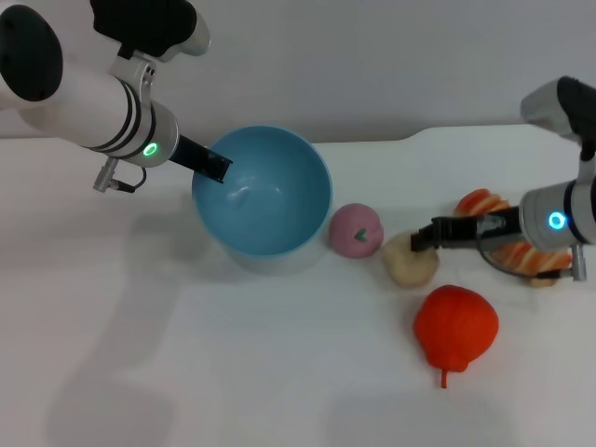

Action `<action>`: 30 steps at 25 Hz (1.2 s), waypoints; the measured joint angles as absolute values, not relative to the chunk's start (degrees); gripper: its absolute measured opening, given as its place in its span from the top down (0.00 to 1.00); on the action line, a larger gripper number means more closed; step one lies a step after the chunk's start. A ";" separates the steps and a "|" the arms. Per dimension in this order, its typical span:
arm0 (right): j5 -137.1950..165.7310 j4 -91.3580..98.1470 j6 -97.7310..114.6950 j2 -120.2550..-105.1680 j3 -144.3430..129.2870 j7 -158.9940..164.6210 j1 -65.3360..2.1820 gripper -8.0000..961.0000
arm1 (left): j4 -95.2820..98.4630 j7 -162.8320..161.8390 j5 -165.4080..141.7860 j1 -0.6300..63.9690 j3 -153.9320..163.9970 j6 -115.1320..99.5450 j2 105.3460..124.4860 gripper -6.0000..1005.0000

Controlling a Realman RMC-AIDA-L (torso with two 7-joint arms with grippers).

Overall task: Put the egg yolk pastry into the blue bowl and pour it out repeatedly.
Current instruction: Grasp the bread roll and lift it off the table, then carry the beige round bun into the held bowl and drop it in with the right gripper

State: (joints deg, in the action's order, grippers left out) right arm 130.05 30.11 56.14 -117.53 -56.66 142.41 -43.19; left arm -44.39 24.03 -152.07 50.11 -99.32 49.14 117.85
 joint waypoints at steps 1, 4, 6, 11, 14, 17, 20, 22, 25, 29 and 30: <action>129.92 31.47 56.80 -117.68 -56.60 142.16 -42.91 0.85 | -44.39 24.04 -152.02 50.12 -99.32 49.13 117.85 1.00; 129.42 37.27 60.35 -118.11 -56.46 141.88 -42.36 0.87 | -44.34 24.04 -151.88 50.26 -99.32 49.22 117.88 1.00; 128.32 40.68 62.93 -118.14 -56.59 141.81 -42.38 0.88 | -44.30 24.02 -151.87 50.31 -99.32 49.34 117.88 1.00; 125.17 46.52 68.27 -118.15 -56.80 141.29 -43.71 0.91 | -43.95 23.65 -151.82 51.41 -99.32 50.43 117.93 1.00; 122.13 47.03 69.35 -118.14 -57.70 138.99 -44.96 0.93 | -43.94 23.59 -151.73 51.87 -99.32 50.66 118.12 1.00; 119.86 45.26 69.34 -118.15 -58.27 136.91 -46.54 0.94 | -43.78 23.56 -151.70 52.06 -98.98 50.66 118.27 1.00; 118.64 40.97 67.83 -118.24 -58.37 134.00 -48.99 0.94 | -43.51 23.49 -151.64 52.14 -98.67 50.66 118.37 1.00; 118.57 39.99 67.46 -118.24 -58.44 133.32 -49.59 0.94 | -43.45 23.49 -151.62 52.14 -98.64 50.66 118.38 1.00; 118.57 38.10 66.87 -118.21 -58.68 132.20 -50.59 0.94 | -43.28 23.47 -151.61 52.13 -98.62 50.66 118.38 1.00; 118.47 37.93 66.27 -118.21 -58.74 131.53 -50.46 0.88 | -43.24 23.46 -151.52 52.04 -98.61 50.65 118.38 1.00; 118.47 37.93 66.27 -118.21 -58.74 131.53 -50.46 0.85 | -43.24 23.46 -151.52 52.02 -98.61 50.63 118.35 1.00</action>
State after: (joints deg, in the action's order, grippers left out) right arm 118.47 37.93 66.27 -118.21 -58.74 131.53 -50.46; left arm -43.24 23.46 -151.52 52.02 -98.61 50.63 118.35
